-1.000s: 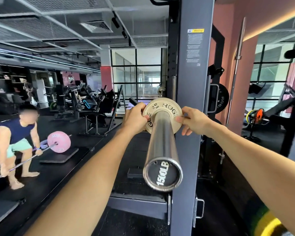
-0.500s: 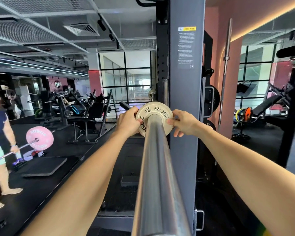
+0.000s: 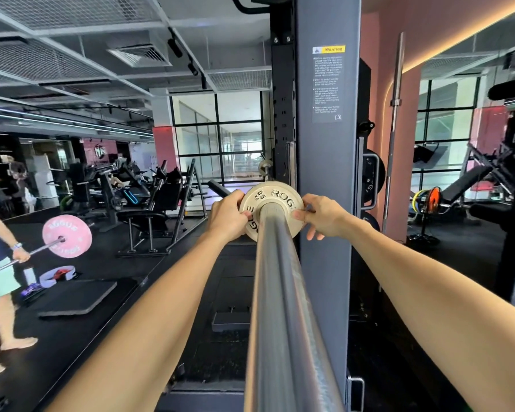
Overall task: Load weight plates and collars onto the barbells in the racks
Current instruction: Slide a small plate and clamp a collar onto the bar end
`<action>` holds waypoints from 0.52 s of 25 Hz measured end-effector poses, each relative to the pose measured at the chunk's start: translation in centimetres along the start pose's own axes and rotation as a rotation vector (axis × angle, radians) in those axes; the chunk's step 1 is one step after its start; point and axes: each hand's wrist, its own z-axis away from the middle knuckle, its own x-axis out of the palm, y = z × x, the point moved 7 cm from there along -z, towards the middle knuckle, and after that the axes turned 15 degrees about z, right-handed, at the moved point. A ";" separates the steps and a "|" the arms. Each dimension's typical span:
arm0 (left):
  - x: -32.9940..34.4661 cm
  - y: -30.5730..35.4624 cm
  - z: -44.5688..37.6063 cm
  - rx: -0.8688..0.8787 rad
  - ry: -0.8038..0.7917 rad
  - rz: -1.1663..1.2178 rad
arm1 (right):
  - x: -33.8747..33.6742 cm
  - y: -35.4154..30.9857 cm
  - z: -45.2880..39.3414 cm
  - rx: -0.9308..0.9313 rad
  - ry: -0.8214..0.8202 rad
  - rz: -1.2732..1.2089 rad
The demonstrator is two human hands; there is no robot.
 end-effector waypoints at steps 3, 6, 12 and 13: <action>-0.2 0.2 0.1 -0.009 -0.029 -0.078 | 0.3 -0.2 1.0 0.052 0.021 0.001; -0.6 -0.5 1.3 -0.039 -0.141 -0.140 | 1.6 -0.2 1.9 0.103 -0.019 0.026; -4.2 -2.4 7.3 -0.216 -0.187 -0.212 | 3.0 -2.4 6.0 0.077 -0.064 0.126; -5.1 -2.4 8.4 -0.239 -0.181 -0.215 | 3.3 -3.1 6.8 0.062 -0.089 0.149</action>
